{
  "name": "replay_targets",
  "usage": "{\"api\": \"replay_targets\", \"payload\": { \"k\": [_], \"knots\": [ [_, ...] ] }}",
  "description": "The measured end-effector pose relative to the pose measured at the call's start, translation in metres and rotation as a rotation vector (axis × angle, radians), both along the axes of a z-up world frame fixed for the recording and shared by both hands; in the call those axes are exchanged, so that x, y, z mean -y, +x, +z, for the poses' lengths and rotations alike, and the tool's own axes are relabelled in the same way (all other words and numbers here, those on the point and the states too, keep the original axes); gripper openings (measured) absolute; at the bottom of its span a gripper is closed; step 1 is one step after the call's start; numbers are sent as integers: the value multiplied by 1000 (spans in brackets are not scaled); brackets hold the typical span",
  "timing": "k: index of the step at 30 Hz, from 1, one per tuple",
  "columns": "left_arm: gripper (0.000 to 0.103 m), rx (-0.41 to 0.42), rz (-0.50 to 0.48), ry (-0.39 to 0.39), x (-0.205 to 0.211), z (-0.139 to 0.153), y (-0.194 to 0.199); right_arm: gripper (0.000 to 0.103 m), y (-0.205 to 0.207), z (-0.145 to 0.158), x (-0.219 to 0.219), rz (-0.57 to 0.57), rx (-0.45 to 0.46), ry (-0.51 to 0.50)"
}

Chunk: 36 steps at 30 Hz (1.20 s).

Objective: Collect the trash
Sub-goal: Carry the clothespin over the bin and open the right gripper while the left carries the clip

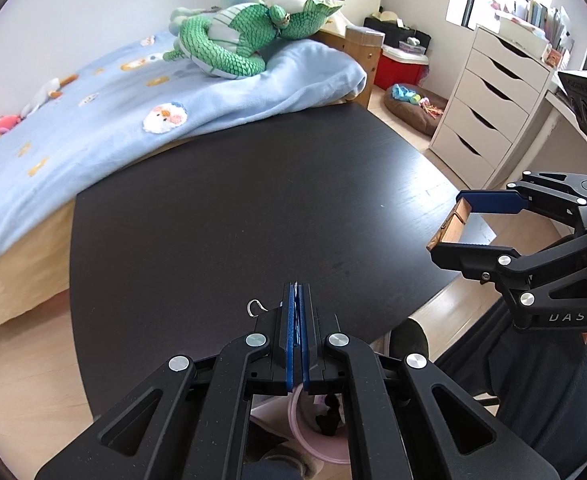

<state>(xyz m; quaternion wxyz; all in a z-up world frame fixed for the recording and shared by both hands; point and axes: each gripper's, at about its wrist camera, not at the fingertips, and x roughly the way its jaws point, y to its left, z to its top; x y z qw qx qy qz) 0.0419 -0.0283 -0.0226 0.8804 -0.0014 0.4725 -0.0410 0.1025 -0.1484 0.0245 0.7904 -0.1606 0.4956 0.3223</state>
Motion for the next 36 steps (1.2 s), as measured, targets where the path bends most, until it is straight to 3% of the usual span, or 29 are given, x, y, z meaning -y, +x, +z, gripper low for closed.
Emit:
{"api": "replay_targets", "payload": {
  "k": [14,25,32,34,35,36],
  "knots": [
    [2,64,15,-48,13,24,-72,60,-66,28,18,60,25,49],
    [2,63,28,-66,11,26,-103,60,-110,20,24,105,-42,51],
    [2,66,38,-68,5,29,-110,60,-115,17,18,130,-57,58],
    [2,71,36,-66,5,30,-110,72,-114,17,17,132,-62,58],
    [2,73,35,-65,5,30,-111,86,-113,17,17,129,-62,60],
    [2,74,34,-65,5,31,-110,88,-112,17,17,126,-59,66]
  ]
}}
